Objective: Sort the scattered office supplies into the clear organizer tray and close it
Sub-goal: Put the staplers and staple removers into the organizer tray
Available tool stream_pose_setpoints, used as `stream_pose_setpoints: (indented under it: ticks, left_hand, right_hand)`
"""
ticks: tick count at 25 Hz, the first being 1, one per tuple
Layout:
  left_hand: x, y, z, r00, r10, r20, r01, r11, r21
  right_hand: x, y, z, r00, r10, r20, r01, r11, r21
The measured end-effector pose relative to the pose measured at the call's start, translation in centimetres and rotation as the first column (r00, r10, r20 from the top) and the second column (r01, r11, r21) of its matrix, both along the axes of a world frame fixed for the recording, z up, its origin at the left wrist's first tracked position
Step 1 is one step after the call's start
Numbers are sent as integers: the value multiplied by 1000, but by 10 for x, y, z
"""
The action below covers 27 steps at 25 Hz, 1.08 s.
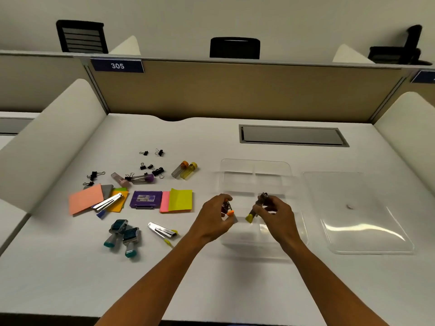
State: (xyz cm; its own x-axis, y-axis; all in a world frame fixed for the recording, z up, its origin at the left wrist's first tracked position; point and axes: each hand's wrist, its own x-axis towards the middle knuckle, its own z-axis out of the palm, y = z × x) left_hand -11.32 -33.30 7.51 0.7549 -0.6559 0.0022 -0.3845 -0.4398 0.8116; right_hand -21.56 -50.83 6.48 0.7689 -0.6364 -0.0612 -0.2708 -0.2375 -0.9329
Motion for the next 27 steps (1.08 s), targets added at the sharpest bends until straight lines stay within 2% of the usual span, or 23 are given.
stream_pose_setpoints:
  ticks: [3, 6, 8, 13, 16, 18, 27]
  left_hand:
    - [-2, -3, -4, 996, -83, 25, 78, 983, 168]
    - [-6, -7, -11, 991, -128, -26, 130, 957, 258]
    - [-7, -11, -15, 987, -163, 17, 147, 927, 344]
    - [1, -22, -17, 951, -267, 153, 133, 806, 577]
    - [3, -26, -19, 849, -445, 283, 109, 673, 732]
    - [2, -29, -21, 816, -484, 315, 106, 663, 741]
    - [-2, -26, -25, 849, -493, 190, 269, 713, 648]
  right_hand:
    - [-3, -7, -1, 1000, -6, 12, 5, 1000, 28]
    - [-4, -11, -3, 1000, -12, 6, 12, 1000, 28]
    - [-4, -11, -3, 1000, -8, -5, 9, 1000, 27]
    - [-1, -16, -4, 998, 62, -31, -62, 998, 22]
    - [0, -18, -3, 996, 77, -53, -77, 997, -9]
    - [0, -20, -2, 997, 67, -38, -67, 998, -15]
    - [-3, -12, -10, 987, 140, -84, -144, 989, -39]
